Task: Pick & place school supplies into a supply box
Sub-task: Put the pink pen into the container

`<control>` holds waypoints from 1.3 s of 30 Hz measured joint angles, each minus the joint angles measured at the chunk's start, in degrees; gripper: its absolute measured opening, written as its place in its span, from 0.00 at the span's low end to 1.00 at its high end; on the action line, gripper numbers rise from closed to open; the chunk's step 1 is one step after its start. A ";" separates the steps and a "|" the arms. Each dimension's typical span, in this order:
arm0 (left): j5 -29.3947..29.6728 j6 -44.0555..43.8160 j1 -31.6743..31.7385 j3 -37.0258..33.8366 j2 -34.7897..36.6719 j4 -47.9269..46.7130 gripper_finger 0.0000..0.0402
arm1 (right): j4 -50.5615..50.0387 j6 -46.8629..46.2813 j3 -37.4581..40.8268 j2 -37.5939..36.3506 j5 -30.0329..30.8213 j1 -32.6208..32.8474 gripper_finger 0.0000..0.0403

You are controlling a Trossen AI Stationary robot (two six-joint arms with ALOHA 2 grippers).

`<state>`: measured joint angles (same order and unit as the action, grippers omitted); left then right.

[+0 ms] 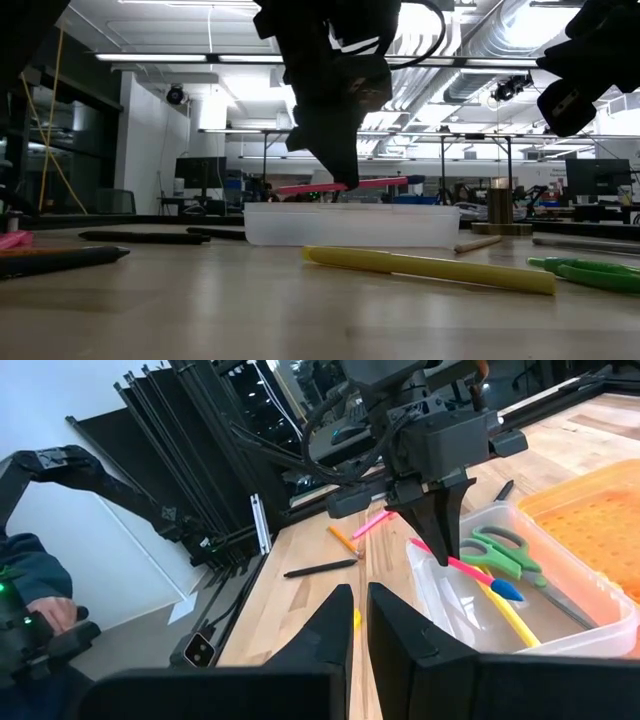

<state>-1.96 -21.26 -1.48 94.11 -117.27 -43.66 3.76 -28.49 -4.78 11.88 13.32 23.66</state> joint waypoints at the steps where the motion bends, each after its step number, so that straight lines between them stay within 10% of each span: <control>1: 0.00 0.00 0.02 0.00 0.00 -0.04 0.10 | -0.01 0.00 0.00 0.00 0.00 -0.02 0.03; 39: -0.46 1.41 0.38 -0.04 -2.99 0.69 0.11 | 0.65 0.00 0.00 0.02 0.20 0.00 0.03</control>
<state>-2.42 -19.84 -1.09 94.06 -120.27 -42.97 4.40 -28.49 -4.78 11.90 13.52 23.66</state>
